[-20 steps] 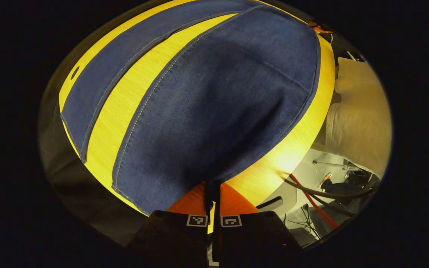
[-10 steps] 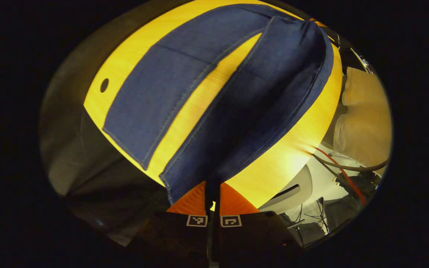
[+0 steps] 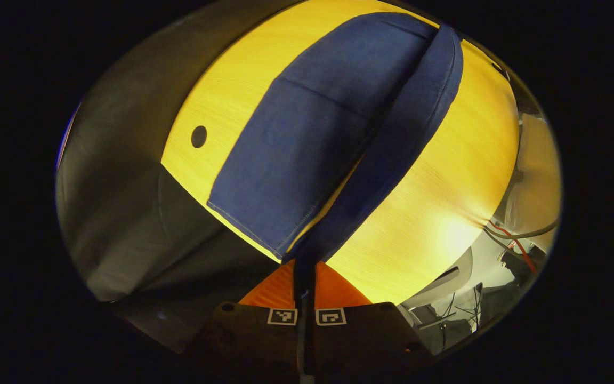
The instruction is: Grasp the waist and the cuffs of the jeans and fold them to make the two legs overlap; first hold the waist and fold one-third of the jeans toward the cuffs, then hold the cuffs and fold the remaining one-third in the same direction to finish folding.
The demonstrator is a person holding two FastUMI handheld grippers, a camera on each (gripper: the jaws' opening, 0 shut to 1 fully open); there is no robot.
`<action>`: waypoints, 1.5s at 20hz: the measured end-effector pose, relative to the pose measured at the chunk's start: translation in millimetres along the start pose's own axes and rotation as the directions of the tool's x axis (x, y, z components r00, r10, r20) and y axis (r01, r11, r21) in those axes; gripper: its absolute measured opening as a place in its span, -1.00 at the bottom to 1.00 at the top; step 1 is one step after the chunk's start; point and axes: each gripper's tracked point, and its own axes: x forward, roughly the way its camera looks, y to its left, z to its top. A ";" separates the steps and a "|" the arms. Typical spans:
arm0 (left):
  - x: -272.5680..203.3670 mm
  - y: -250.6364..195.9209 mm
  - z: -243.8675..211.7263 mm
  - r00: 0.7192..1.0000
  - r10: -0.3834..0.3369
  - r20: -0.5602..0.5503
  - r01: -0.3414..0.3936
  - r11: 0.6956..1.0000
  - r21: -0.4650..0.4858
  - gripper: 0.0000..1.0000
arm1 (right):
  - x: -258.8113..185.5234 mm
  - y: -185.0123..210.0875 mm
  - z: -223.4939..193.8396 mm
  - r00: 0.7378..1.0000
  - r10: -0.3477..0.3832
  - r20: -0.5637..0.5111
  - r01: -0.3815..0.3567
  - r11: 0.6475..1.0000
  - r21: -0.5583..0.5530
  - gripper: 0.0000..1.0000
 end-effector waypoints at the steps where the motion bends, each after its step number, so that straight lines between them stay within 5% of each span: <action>1: 3.4 9.9 6.9 1.000 0.011 0.001 -0.011 1.000 -0.010 -1.00 | 9.2 -3.3 11.9 1.000 -0.005 0.014 0.005 1.000 0.014 -0.96; 8: 46.0 68.8 49.6 0.997 0.070 -0.032 -0.071 0.996 -0.044 -1.00 | 87.8 -21.3 76.6 0.993 0.035 0.110 -0.053 0.985 0.163 -0.96; 13: 88.7 81.1 75.9 0.994 0.094 -0.056 -0.097 0.993 -0.066 -1.00 | 144.0 -21.2 78.1 0.995 0.046 0.085 -0.059 0.985 0.162 -0.95; 24: 119.7 87.8 90.1 0.986 0.123 -0.108 -0.128 0.991 -0.038 -1.00 | 161.2 -34.1 73.0 0.987 0.136 0.081 -0.150 0.968 0.199 -0.87; 29: 112.9 105.2 90.2 0.976 0.188 -0.113 -0.189 0.982 0.003 -0.89 | 158.5 -36.4 79.6 0.981 0.166 0.103 -0.186 0.954 0.234 -0.73; 30: 113.1 113.5 87.6 0.970 0.210 -0.122 -0.210 0.978 0.013 -0.46 | 158.3 -42.7 81.8 0.981 0.162 0.110 -0.184 0.952 0.245 -0.58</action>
